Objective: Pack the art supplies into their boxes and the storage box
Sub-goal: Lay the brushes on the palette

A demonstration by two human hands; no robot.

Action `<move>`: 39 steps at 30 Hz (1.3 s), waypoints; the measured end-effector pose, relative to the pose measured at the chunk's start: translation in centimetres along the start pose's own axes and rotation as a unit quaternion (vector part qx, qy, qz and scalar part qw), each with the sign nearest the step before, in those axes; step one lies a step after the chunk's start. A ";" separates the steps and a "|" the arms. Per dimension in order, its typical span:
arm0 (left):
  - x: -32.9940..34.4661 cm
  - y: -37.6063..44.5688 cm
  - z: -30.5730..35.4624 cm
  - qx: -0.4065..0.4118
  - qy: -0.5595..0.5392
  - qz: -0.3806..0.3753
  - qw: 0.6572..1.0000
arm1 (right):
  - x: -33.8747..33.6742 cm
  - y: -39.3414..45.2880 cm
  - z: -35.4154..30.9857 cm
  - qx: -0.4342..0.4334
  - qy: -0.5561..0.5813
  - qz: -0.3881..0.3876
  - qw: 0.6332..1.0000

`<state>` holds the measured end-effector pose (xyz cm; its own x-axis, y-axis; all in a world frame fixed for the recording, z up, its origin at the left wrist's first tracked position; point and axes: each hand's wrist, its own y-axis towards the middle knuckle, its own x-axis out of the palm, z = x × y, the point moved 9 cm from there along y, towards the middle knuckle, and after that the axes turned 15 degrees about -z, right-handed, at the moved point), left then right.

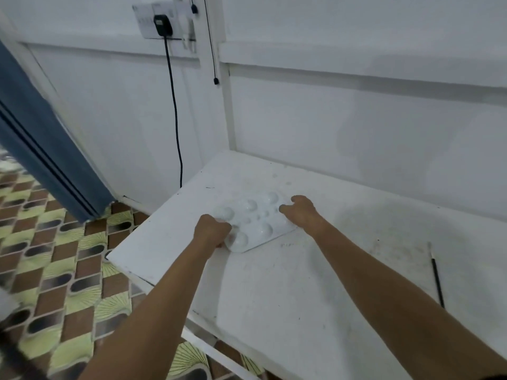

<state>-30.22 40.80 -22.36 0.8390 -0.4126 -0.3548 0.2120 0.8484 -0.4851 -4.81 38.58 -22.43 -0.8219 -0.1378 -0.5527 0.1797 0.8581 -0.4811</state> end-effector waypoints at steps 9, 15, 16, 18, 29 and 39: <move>5.3 -3.4 7.7 0.214 0.023 -0.057 0.975 | -7.1 -6.8 9.6 -0.008 0.336 0.080 0.938; 12.9 -5.8 10.7 0.339 0.100 -0.108 0.929 | -10.1 -15.7 15.8 -0.068 0.514 0.112 0.848; 14.0 -6.1 10.8 0.359 0.126 -0.106 0.919 | -10.3 -16.9 17.0 -0.075 0.501 0.123 0.853; 15.8 -6.5 10.9 0.382 0.170 -0.105 0.903 | -10.4 -18.9 19.1 -0.067 0.425 0.145 0.891; 20.8 -5.5 8.5 0.306 0.294 -0.266 0.866 | -10.4 -22.3 22.1 -0.028 0.198 0.221 0.955; 22.3 -5.4 7.6 0.249 0.383 -0.200 0.867 | -9.9 -20.7 20.4 0.007 0.037 0.190 0.981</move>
<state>-8.80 29.50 -21.54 0.1098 -0.6437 -0.7574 0.7586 0.5466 -0.3546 10.63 12.08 -20.93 -0.7308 0.2281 -0.6434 0.4886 0.8330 -0.2596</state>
